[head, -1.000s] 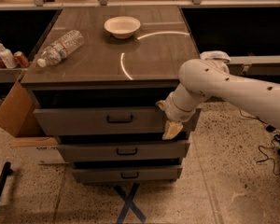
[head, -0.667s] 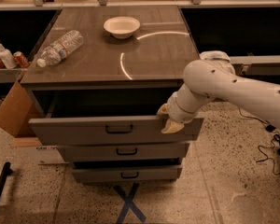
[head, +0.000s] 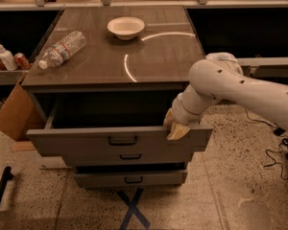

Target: Open top drawer

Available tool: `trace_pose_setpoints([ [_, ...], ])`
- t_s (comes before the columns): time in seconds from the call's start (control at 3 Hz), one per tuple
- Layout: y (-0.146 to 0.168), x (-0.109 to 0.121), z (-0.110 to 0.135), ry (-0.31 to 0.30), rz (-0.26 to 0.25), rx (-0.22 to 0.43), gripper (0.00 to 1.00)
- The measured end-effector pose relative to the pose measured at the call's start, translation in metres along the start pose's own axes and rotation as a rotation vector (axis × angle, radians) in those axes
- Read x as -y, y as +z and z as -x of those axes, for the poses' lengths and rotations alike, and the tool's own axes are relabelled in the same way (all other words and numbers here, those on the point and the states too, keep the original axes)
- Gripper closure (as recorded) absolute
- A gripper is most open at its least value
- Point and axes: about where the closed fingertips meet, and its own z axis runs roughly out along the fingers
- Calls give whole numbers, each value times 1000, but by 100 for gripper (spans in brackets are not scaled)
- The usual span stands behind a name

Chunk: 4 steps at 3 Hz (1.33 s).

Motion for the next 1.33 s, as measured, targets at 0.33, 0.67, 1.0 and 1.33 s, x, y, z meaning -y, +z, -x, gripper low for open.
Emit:
trace_pose_setpoints([
  [0.33,0,0,0,0,0,0,66],
  [0.67,1,0,0,-1,2,0,42],
  [1.0,1,0,0,-1,2,0,18],
  [1.33,2,-1,1,-2,5,1,0],
])
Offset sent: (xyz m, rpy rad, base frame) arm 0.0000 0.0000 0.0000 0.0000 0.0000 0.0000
